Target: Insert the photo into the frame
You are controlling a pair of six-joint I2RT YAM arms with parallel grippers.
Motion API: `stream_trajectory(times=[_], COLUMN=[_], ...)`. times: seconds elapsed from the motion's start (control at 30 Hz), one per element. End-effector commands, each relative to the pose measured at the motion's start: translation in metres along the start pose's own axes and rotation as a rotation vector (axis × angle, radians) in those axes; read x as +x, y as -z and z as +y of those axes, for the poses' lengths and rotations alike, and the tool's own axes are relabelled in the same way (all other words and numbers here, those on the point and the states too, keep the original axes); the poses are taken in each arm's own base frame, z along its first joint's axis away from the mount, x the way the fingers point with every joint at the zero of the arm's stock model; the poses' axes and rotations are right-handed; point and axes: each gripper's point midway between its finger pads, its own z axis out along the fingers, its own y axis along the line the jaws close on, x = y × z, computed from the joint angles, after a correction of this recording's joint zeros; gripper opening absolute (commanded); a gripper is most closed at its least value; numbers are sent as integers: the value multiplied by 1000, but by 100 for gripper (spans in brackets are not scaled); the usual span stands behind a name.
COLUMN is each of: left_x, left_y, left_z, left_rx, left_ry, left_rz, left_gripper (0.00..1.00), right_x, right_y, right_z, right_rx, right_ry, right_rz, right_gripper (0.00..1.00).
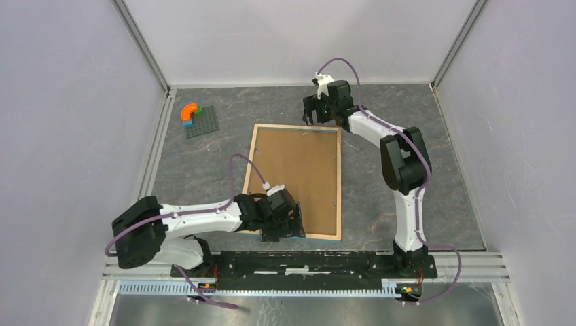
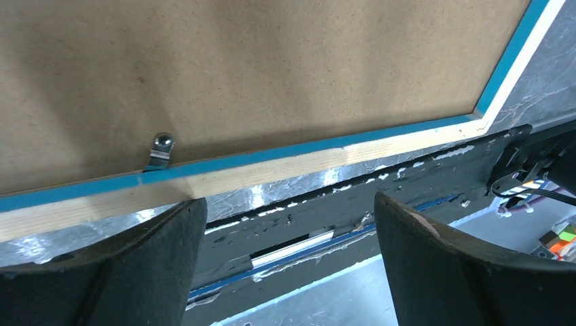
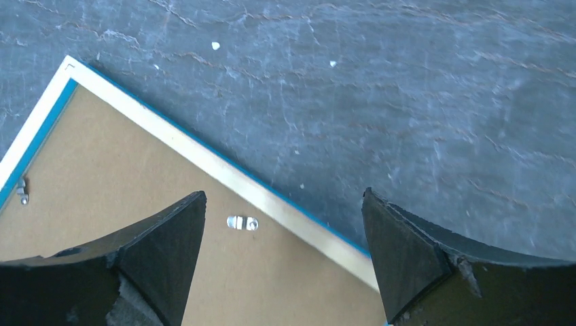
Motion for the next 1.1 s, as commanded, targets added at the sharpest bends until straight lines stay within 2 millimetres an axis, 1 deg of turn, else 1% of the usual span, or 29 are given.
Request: stream_trajectory(times=[0.0,0.1,0.17,0.23,0.33,0.4,0.43,0.5,0.57,0.6,0.63,0.67,0.73,0.8,0.83,0.87,0.9,0.97,1.07], left_x=[-12,-8,-8,-10,-22,-35,-43,-59,-77,-87,-96,-105,-119,-132,-139,-145,-151,-161,-170], left_y=[-15,-25,-32,-35,-34,-31,-29,-27,-25,-23,-22,-19,-15,-12,-10,-9,-8,-8,-9], left_z=[-21,-13,-8,-4,3,14,20,34,54,61,67,73,83,91,96,100,103,107,113], left_rx=[74,33,3,-13,-33,-64,-78,-105,-165,-185,-207,-231,-270,-292,-302,-310,-313,-319,-352], left_ry=[74,85,97,104,116,126,136,133,123,112,97,88,80,77,85,89,96,102,100], left_rz=[-56,-22,-7,-5,-25,-48,-62,-77,-87,-102,-115,-131,-157,-185,-196,-204,-215,-231,-231], left_gripper=[98,98,98,98,98,98,98,98,99,99,99,99,98,96,93,91,88,78,65], right_x=[-9,-7,0,14,34,42,49,60,75,79,90,88,118,144,153,170,177,198,222], right_y=[-21,-34,-40,-42,-38,-30,-24,-6,17,28,41,52,76,100,111,122,134,154,180], right_z=[1,0,2,3,2,2,2,1,-3,-4,-6,-7,-12,-10,-9,-8,-8,-5,0], right_rx=[-61,-93,-110,-118,-111,-116,-122,-118,-88,-81,-60,-44,11,45,56,71,83,99,117], right_ry=[20,0,-15,-33,-56,-70,-88,-121,-158,-174,-192,-191,-207,-230,-238,-254,-259,-280,-306], right_rz=[3,9,29,60,104,118,128,134,140,135,151,126,166,194,192,207,199,200,189], right_gripper=[91,91,91,90,89,87,87,86,86,86,86,86,86,86,86,86,86,86,86])
